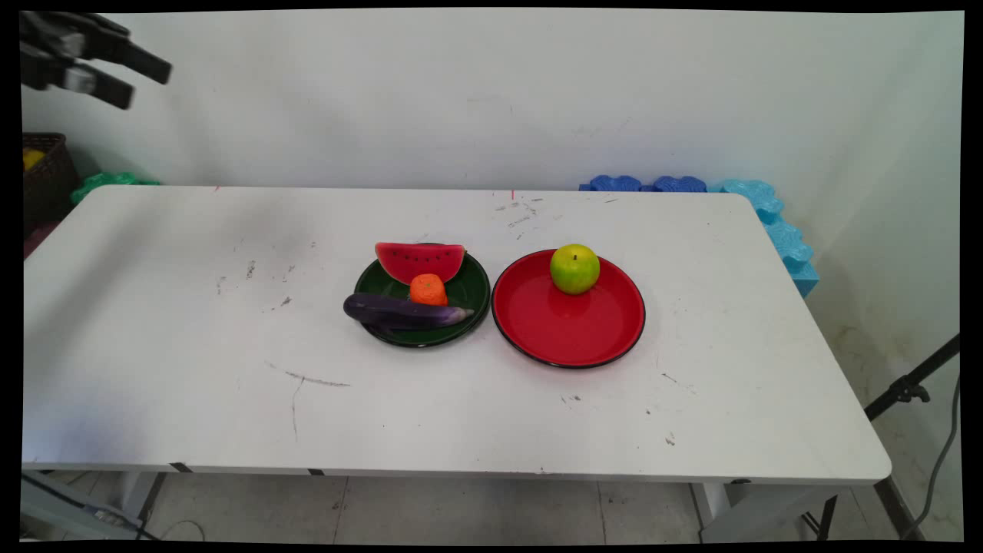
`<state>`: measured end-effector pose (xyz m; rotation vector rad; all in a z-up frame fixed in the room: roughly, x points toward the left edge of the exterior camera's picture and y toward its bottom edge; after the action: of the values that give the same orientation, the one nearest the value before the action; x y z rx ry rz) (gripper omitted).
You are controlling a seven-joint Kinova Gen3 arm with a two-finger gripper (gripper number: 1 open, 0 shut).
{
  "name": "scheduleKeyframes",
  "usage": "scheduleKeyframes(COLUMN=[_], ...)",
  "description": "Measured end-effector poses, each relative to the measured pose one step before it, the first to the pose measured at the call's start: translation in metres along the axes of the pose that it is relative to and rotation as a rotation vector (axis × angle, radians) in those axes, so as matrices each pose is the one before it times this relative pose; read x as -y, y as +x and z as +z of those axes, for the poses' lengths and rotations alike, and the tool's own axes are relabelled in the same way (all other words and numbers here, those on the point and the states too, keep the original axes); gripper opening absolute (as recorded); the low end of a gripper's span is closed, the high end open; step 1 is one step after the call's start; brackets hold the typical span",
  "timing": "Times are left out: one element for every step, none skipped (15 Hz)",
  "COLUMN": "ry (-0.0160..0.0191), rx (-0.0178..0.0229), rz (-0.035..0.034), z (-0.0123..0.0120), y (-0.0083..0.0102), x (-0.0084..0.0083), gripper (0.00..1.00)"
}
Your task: Pick up the eggplant from the green plate
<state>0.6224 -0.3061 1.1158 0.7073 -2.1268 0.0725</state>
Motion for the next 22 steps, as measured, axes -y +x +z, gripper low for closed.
scheduleKeyframes(ry=[0.00788,0.00820,0.00817,0.00633,0.00904,0.00508,0.00363,0.00559,0.00547,0.00616,0.00770,0.00741,0.00925,0.00706,0.00359,-0.00105,0.00090,0.00324,0.00531,0.00441,0.00392,0.00227], rx=[0.00837,0.00984,0.01027,0.00995,0.01144,0.00719,0.00665,0.01004,0.00877,0.00978,0.01093,0.01303,0.01878,0.02200,0.01987,0.01040,0.01476,0.01352,0.01692,0.01810,0.01858,0.02719], rz=[-0.00696,-0.00690,-0.00603,-0.00310,-0.00441,-0.00151,-0.00012,0.00000,-0.00019,0.00106,0.00066,0.00253,0.00589,0.00549,0.00566,0.02136,0.02854,0.01556,0.01082,0.00835,0.00444,0.00669], z=[0.00606,0.00629,0.00574,0.00534,0.00698,0.00453,0.00349,0.00512,0.00502,0.00539,0.00655,0.00734,0.01166,0.01297,0.01211,0.01422,0.01773,0.01168,0.01254,0.01285,0.01307,0.01645], y=[0.00321,0.00331,0.00273,0.00252,0.00309,0.00203,0.00118,0.00156,0.00107,0.00089,0.00065,0.00041,-0.00068,-0.00196,-0.00253,-0.00234,-0.00229,-0.00147,-0.00166,-0.00156,-0.00154,-0.00071], x=[-0.00041,-0.00048,-0.00054,-0.00031,-0.00059,-0.00054,-0.00084,-0.00124,-0.00054,-0.00079,0.00012,-0.00002,0.00029,0.00002,-0.00045,-0.00295,-0.00512,-0.00387,-0.00317,-0.00248,-0.00218,-0.00190], gripper=[1.00,1.00,1.00,1.00,1.00,1.00,1.00,1.00,1.00,1.00,1.00,1.00,1.00,1.00,1.00,1.00,1.00,1.00,1.00,1.00,1.00,1.00])
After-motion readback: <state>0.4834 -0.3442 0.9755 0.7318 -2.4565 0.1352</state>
